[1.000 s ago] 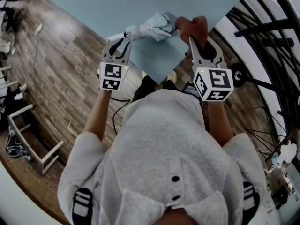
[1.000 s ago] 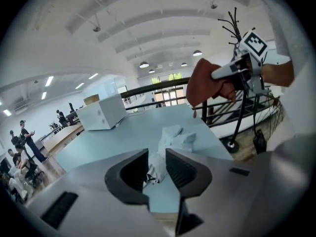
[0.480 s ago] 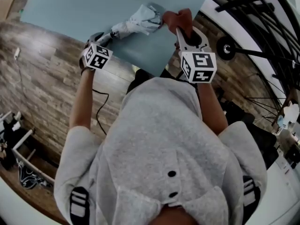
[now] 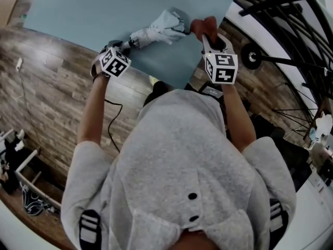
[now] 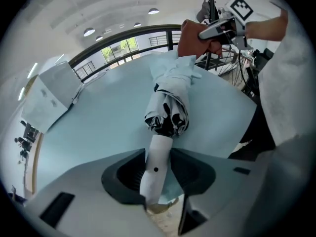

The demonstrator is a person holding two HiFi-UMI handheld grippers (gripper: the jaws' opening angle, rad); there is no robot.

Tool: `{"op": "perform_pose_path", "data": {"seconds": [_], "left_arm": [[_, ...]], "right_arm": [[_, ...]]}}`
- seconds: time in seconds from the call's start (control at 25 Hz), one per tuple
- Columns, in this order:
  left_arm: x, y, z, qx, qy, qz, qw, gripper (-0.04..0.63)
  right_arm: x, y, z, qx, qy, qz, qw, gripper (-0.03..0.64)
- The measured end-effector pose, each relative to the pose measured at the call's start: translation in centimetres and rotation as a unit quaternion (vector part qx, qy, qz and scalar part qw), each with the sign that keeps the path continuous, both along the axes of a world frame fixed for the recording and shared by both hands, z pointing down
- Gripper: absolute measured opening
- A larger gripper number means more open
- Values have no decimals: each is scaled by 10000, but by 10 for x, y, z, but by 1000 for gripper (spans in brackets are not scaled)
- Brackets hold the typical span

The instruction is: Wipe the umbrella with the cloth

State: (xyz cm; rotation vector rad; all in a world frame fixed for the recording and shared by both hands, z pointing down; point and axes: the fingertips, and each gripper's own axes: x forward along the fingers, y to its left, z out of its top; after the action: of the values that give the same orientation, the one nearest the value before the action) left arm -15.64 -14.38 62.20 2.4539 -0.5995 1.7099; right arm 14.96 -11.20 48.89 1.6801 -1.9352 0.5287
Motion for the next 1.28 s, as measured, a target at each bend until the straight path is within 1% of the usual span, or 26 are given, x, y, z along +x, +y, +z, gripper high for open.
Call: {"op": "perform_pose_path", "data": {"seconds": [0.12, 0.24, 0.36, 0.44, 0.56, 0.8, 1.0, 1.28], "left_arm": [[13, 16, -2, -358, 62, -170, 9992, 153], [30, 32, -3, -571, 320, -576, 9962, 150], [47, 39, -7, -611, 525, -795, 9936, 144], [57, 40, -10, -575, 645, -903, 9922, 144], [72, 47, -9, -695, 866, -1147, 9872, 144], [87, 59, -9, -650, 897, -1230, 9862, 144], [85, 58, -10, -466, 772, -1175, 9890, 144], [82, 61, -9, -495, 693, -1169, 9895, 144]], "right_arm": [[10, -8, 12, -42, 157, 23, 9999, 109], [23, -16, 26, -135, 196, 151, 9996, 109], [28, -32, 44, -235, 94, 159, 9996, 109], [29, -47, 56, -286, 108, 30, 9995, 109], [26, -60, 67, -351, 153, -187, 9991, 109], [2, -72, 82, -408, 97, -676, 9968, 109], [-12, -75, 86, -376, 40, -733, 9966, 109], [-33, -65, 88, -389, -95, -873, 9954, 109]]}}
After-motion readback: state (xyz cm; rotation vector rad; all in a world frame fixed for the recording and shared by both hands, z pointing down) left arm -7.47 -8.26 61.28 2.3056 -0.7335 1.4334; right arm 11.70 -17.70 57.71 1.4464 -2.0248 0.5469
